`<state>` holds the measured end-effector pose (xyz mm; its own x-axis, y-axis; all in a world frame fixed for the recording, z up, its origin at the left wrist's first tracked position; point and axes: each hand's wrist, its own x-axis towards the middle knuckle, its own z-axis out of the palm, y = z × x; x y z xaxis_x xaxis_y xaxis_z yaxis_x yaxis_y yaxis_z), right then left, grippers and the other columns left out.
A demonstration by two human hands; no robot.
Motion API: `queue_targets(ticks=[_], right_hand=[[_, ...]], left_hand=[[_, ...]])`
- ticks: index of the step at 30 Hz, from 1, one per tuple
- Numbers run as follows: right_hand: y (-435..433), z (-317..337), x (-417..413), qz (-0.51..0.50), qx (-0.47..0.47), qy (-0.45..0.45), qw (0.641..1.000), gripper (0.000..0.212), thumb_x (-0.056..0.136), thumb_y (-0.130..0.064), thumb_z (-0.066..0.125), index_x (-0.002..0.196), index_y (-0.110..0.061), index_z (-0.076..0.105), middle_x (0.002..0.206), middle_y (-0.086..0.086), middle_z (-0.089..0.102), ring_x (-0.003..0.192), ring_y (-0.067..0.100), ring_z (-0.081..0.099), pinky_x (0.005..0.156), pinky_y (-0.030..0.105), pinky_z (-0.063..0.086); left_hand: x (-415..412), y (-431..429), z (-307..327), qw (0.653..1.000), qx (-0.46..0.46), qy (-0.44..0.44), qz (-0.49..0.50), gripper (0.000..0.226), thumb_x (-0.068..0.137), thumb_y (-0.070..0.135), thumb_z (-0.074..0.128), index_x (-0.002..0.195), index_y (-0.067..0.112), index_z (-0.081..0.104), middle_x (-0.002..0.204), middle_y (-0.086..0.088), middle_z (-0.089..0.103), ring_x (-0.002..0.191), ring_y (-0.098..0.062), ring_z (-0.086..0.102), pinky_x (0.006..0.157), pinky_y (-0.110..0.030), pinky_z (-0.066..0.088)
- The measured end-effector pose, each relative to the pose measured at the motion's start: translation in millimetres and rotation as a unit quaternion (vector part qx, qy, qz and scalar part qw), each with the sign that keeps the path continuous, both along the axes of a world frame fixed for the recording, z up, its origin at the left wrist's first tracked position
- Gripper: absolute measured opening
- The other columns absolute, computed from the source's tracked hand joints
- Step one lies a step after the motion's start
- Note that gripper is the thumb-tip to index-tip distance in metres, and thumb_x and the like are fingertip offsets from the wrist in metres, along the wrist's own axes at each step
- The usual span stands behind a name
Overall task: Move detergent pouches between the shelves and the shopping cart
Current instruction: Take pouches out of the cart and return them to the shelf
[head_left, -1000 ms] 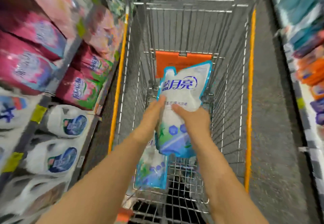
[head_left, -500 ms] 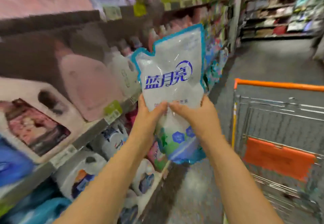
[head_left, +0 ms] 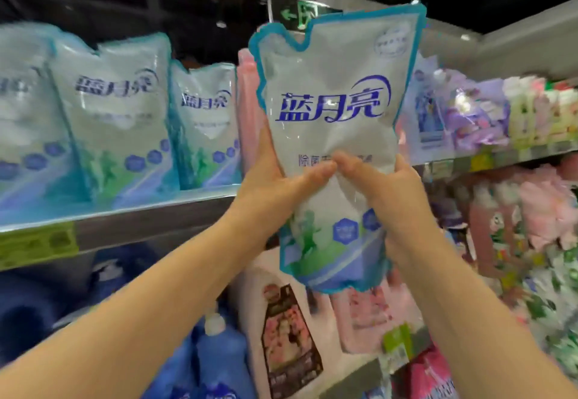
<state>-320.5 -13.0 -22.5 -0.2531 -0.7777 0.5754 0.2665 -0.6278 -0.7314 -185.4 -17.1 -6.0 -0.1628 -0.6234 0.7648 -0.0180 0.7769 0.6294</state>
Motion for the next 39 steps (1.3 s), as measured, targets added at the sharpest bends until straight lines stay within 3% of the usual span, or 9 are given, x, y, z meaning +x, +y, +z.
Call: queue_targets(ticks=[4,10,16,22,25,27,30,34,39], right_hand=[[-49.8,62.8,35.2,0.086,-0.101,0.035,0.991,0.023,0.072,-0.013,0.077,0.094,-0.014,0.07,0.084,0.002,0.074,0.076,0.015,0.069,0.073,0.03,0.056],[-123.4,122.0,91.0,0.199,-0.116,0.048,0.972,0.047,0.065,-0.028,0.08,0.106,-0.009,0.067,0.087,0.003,0.074,0.077,0.016,0.07,0.067,0.025,0.056],[-161.3,121.3,119.0,0.255,-0.078,0.089,0.96,0.031,0.082,-0.021,0.071,0.11,-0.009,0.063,0.071,0.002,0.061,0.036,0.001,0.047,0.031,0.013,0.028],[-185.5,101.4,127.5,0.222,-0.009,0.208,0.953,0.046,0.078,-0.044,0.07,0.112,-0.014,0.064,0.081,0.002,0.065,0.029,-0.002,0.044,0.034,0.012,0.033],[-184.8,100.4,124.9,0.201,0.024,0.252,0.947,0.073,0.067,-0.06,0.071,0.122,-0.016,0.055,0.105,0.006,0.067,0.044,0.002,0.055,0.045,0.018,0.042],[-174.6,106.4,117.2,0.172,0.036,0.265,0.948,0.085,0.068,-0.056,0.073,0.134,-0.014,0.039,0.12,0.008,0.06,0.082,0.015,0.064,0.066,0.028,0.05],[-149.5,109.5,96.7,0.066,-0.027,0.34,0.938,0.102,0.075,-0.041,0.074,0.148,-0.028,0.003,0.149,0.006,0.027,0.129,0.026,0.039,0.099,0.036,0.036],[-119.3,92.6,89.2,-0.074,-0.138,0.542,0.826,0.105,0.079,-0.044,0.068,0.142,-0.047,-0.016,0.156,-0.012,-0.013,0.13,0.025,0.041,0.092,0.028,0.035],[-121.4,82.0,106.4,-0.126,-0.116,0.635,0.753,0.098,0.085,-0.044,0.061,0.144,-0.044,-0.017,0.154,0.006,-0.027,0.121,0.034,0.051,0.097,0.035,0.042]], left_hand=[[31.6,-27.1,57.4,0.993,-0.076,0.048,0.077,0.077,0.06,0.014,0.075,0.127,0.013,0.037,0.116,-0.005,0.063,0.098,-0.015,0.066,0.08,-0.028,0.055],[76.6,-68.8,108.1,0.965,-0.128,0.066,0.218,0.083,0.057,0.012,0.082,0.125,0.011,0.035,0.116,-0.007,0.061,0.099,-0.016,0.063,0.083,-0.027,0.054],[105.6,-100.7,108.5,0.951,-0.103,0.06,0.286,0.075,0.061,0.012,0.077,0.124,0.012,0.037,0.11,-0.004,0.062,0.09,-0.007,0.063,0.074,-0.016,0.052],[121.4,-110.3,86.4,0.949,0.001,0.058,0.311,0.101,0.05,0.032,0.086,0.135,0.024,0.032,0.119,-0.001,0.063,0.106,-0.02,0.063,0.095,-0.042,0.049],[121.4,-106.3,87.6,0.951,0.044,0.044,0.302,0.107,0.043,0.043,0.083,0.136,0.036,0.029,0.122,0.0,0.061,0.107,-0.023,0.062,0.095,-0.045,0.048],[120.4,-100.1,89.4,0.947,0.091,0.019,0.306,0.106,0.054,0.041,0.084,0.139,0.042,0.02,0.126,0.0,0.058,0.108,-0.023,0.061,0.095,-0.045,0.049],[121.6,-81.3,81.3,0.924,0.145,-0.08,0.346,0.104,0.074,0.033,0.074,0.141,0.05,-0.004,0.131,0.008,0.051,0.109,-0.015,0.056,0.086,-0.036,0.05],[116.2,-51.2,65.2,0.857,0.16,-0.237,0.428,0.115,0.076,0.034,0.073,0.133,0.056,-0.024,0.111,0.006,0.042,0.103,-0.013,0.051,0.084,-0.035,0.055],[112.0,-53.8,69.1,0.853,0.196,-0.256,0.41,0.111,0.078,0.027,0.072,0.137,0.054,-0.02,0.118,0.002,0.048,0.105,-0.02,0.061,0.087,-0.038,0.055]])
